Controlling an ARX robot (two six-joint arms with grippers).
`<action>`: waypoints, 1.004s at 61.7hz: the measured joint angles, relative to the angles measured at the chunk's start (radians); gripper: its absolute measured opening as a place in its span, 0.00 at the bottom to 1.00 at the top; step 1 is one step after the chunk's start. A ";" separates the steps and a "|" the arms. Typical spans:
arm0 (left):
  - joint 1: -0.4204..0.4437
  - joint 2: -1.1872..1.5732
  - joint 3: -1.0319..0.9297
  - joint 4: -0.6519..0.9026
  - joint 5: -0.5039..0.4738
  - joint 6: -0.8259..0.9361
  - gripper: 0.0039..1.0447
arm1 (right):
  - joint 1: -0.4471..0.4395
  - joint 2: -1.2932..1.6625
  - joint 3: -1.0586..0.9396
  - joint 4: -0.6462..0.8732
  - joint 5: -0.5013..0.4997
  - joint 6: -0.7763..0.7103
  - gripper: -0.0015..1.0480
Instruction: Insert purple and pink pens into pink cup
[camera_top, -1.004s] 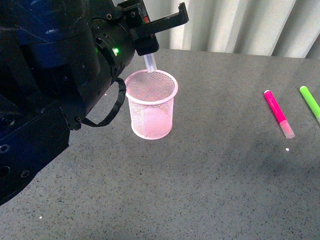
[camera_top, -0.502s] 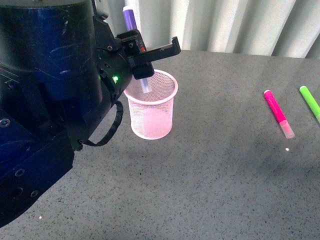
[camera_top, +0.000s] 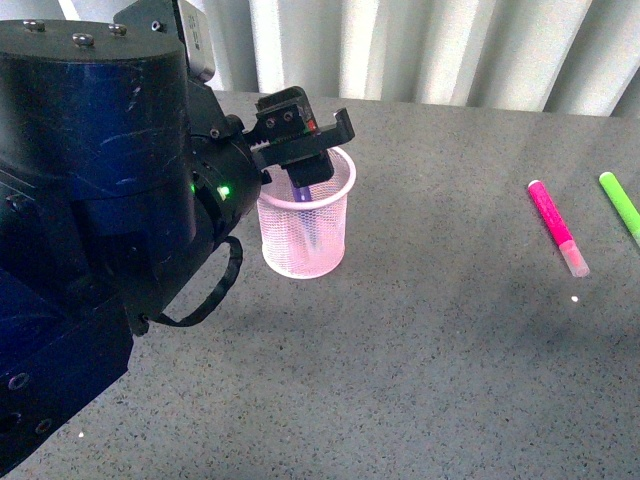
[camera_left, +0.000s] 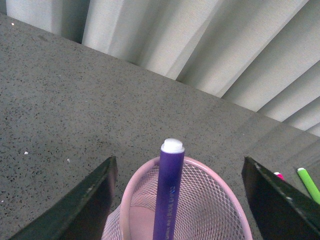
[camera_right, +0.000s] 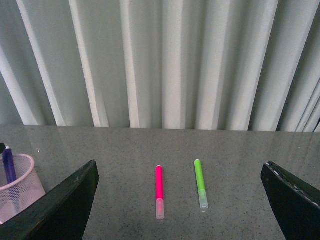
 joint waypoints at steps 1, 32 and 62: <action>0.002 -0.009 -0.003 -0.004 0.000 0.000 0.78 | 0.000 0.000 0.000 0.000 0.000 0.000 0.93; 0.166 -0.610 -0.092 -0.902 0.092 0.241 0.94 | 0.000 0.000 0.000 0.000 0.002 0.000 0.93; 0.276 -0.719 -0.454 -0.096 0.026 0.457 0.36 | 0.000 0.000 0.000 0.000 -0.001 0.000 0.93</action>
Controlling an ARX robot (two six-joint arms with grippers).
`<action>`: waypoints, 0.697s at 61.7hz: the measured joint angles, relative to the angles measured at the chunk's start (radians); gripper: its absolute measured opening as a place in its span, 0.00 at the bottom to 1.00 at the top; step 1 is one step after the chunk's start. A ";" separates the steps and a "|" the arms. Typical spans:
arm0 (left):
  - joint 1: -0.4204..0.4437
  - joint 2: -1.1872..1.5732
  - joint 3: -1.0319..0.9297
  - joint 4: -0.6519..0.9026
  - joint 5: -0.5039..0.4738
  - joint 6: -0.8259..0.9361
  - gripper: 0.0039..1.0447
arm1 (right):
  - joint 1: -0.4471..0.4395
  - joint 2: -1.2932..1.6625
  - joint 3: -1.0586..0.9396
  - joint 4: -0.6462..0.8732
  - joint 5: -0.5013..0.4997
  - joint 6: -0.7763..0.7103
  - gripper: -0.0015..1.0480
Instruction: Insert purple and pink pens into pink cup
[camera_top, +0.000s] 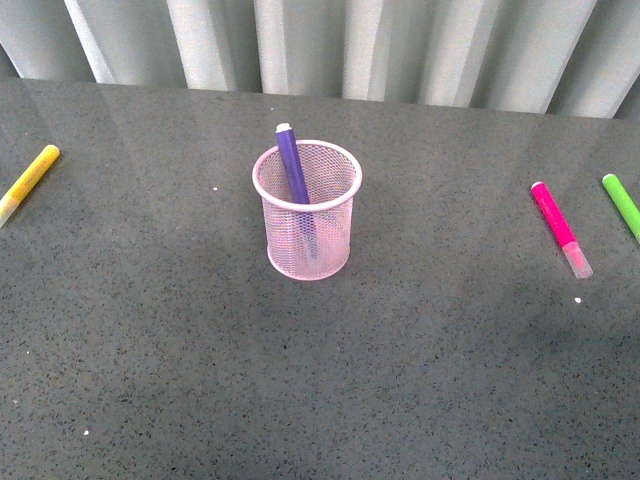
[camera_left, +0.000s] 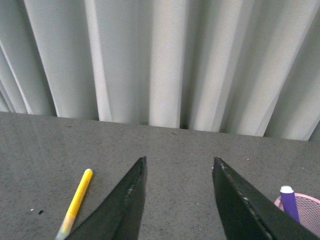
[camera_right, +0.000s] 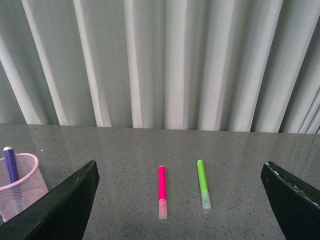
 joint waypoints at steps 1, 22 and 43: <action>0.009 -0.020 -0.016 -0.008 0.010 0.001 0.32 | 0.000 0.000 0.000 0.000 0.000 0.000 0.93; 0.097 -0.290 -0.146 -0.166 0.100 0.014 0.03 | 0.000 0.000 0.000 0.000 0.001 0.000 0.93; 0.213 -0.579 -0.206 -0.392 0.215 0.015 0.03 | 0.000 0.000 0.000 0.000 0.001 0.000 0.93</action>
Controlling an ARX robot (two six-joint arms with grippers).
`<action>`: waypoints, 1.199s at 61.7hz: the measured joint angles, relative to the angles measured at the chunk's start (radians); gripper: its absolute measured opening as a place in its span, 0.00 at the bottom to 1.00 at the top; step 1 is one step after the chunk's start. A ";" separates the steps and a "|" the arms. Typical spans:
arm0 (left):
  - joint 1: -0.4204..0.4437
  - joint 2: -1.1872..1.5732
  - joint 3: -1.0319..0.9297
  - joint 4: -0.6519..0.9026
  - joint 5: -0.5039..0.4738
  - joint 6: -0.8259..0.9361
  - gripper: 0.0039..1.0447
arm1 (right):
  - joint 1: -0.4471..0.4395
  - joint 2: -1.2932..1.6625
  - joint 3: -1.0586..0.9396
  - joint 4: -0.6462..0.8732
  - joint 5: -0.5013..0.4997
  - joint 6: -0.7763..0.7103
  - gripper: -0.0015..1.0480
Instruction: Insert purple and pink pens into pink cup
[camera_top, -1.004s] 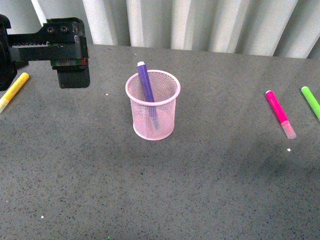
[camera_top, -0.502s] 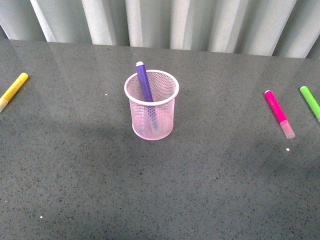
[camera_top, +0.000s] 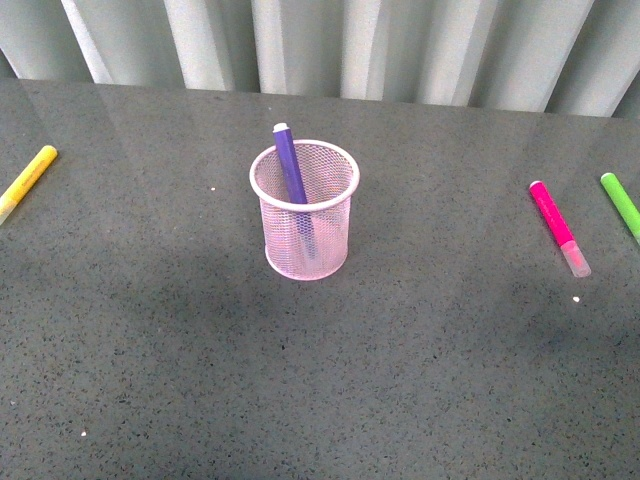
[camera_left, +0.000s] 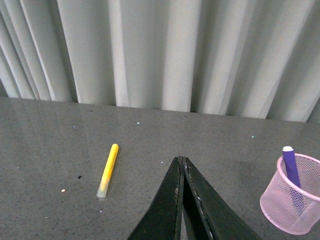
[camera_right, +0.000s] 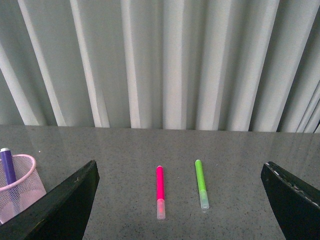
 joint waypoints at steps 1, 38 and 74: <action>0.003 -0.015 -0.002 -0.013 0.000 0.000 0.03 | 0.000 0.000 0.000 0.000 0.000 0.000 0.93; 0.004 -0.403 -0.013 -0.367 0.006 0.000 0.03 | 0.000 0.000 0.000 0.000 0.000 0.000 0.93; 0.004 -0.603 -0.013 -0.565 0.006 0.000 0.03 | 0.000 0.000 0.000 0.000 0.000 0.000 0.93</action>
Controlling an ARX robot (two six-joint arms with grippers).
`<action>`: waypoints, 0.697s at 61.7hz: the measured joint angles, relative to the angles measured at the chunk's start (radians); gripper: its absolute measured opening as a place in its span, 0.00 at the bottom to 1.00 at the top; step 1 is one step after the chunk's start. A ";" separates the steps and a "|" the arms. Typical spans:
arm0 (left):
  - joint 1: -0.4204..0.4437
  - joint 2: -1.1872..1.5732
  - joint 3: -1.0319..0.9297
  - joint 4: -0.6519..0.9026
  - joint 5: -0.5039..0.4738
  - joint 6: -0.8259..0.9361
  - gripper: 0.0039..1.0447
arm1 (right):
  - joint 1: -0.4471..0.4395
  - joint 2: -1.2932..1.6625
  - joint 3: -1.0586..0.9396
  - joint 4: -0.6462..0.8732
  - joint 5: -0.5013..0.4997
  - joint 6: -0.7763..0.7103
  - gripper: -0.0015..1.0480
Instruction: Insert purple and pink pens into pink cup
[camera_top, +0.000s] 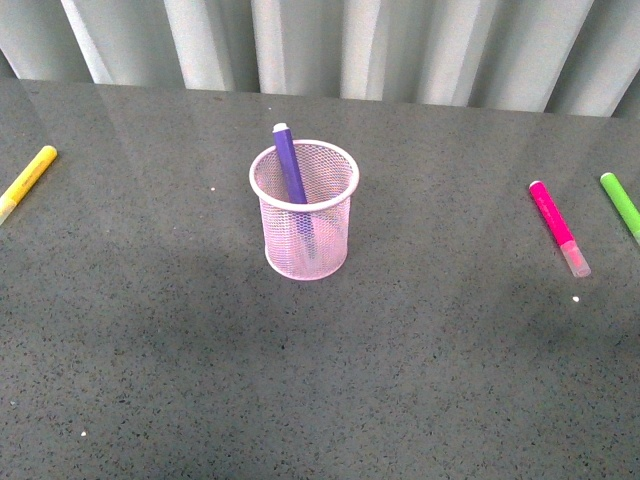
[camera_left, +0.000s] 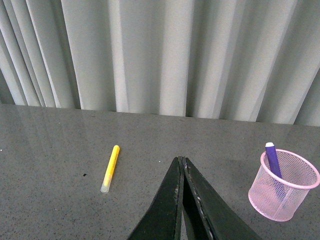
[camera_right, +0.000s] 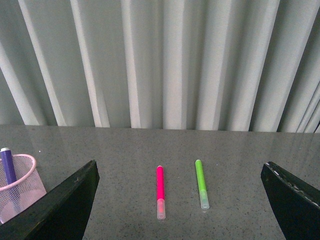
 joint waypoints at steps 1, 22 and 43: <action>0.000 -0.004 0.000 -0.005 0.000 0.000 0.03 | 0.000 0.000 0.000 0.000 0.000 0.000 0.93; 0.000 -0.179 0.001 -0.185 0.000 0.000 0.03 | 0.000 0.000 0.000 0.000 0.000 0.000 0.93; 0.000 -0.179 0.000 -0.186 0.000 0.000 0.35 | 0.000 0.000 0.000 0.000 0.000 0.000 0.93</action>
